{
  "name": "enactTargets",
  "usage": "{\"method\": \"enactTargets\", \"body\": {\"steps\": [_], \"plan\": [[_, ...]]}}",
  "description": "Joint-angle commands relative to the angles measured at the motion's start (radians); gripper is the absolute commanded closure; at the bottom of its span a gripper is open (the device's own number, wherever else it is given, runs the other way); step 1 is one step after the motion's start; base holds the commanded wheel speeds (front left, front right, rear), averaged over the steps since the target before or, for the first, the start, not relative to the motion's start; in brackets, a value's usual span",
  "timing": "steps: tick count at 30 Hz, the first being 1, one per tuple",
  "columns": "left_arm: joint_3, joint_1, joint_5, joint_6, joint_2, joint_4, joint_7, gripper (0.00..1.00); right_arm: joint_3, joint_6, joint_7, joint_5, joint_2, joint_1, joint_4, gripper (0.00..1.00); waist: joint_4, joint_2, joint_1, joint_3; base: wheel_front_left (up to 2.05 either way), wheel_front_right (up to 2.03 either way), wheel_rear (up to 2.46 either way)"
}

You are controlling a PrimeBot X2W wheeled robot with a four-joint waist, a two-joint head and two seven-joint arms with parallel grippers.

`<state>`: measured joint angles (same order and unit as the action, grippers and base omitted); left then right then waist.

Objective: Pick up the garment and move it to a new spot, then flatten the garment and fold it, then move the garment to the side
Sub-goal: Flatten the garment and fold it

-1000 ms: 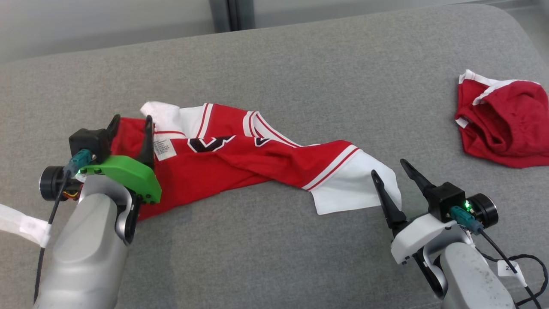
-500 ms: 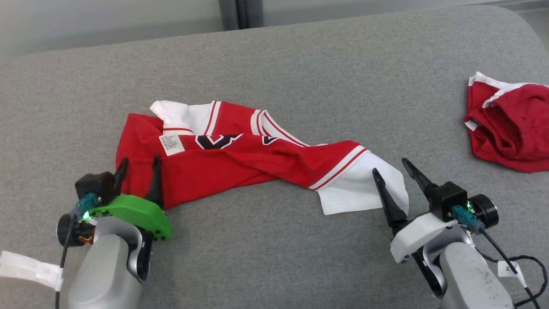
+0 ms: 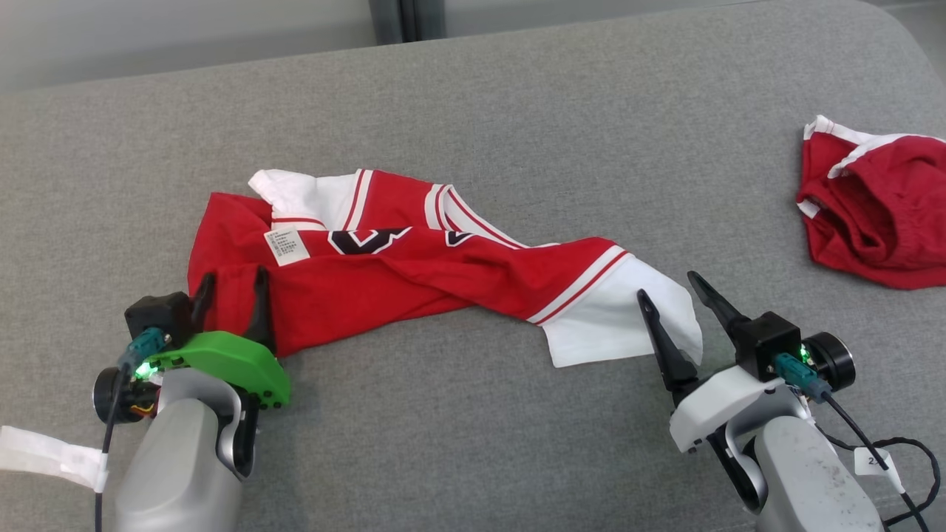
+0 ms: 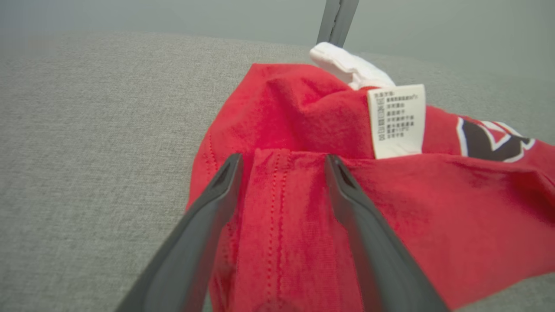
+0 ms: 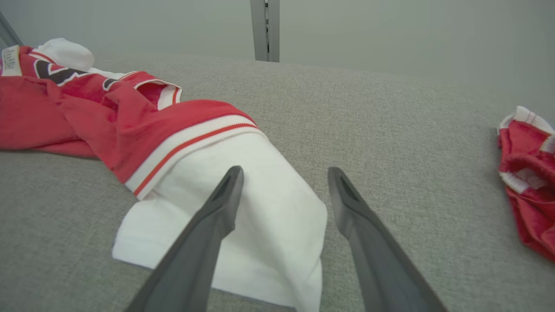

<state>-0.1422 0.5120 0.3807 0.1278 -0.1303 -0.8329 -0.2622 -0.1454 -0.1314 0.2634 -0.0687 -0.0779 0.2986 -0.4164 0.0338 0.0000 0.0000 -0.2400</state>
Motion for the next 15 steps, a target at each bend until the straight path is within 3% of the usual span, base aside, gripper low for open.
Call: {"method": "enactTargets", "body": {"steps": [1,15], "plan": [[-0.014,0.006,0.006,0.004,-0.005,0.008,-0.003,1.0,0.002,0.002,0.002,0.006,-0.004,0.006,0.001,0.0,-0.001,0.0,0.0,0.002,0.0,0.0,0.0],[-0.013,-0.172,-0.012,0.004,0.004,0.277,-0.003,1.0,0.016,0.002,0.002,-0.025,0.002,-0.048,-0.012,0.0,-0.068,0.0,0.0,0.116,0.0,0.0,0.0]]}}
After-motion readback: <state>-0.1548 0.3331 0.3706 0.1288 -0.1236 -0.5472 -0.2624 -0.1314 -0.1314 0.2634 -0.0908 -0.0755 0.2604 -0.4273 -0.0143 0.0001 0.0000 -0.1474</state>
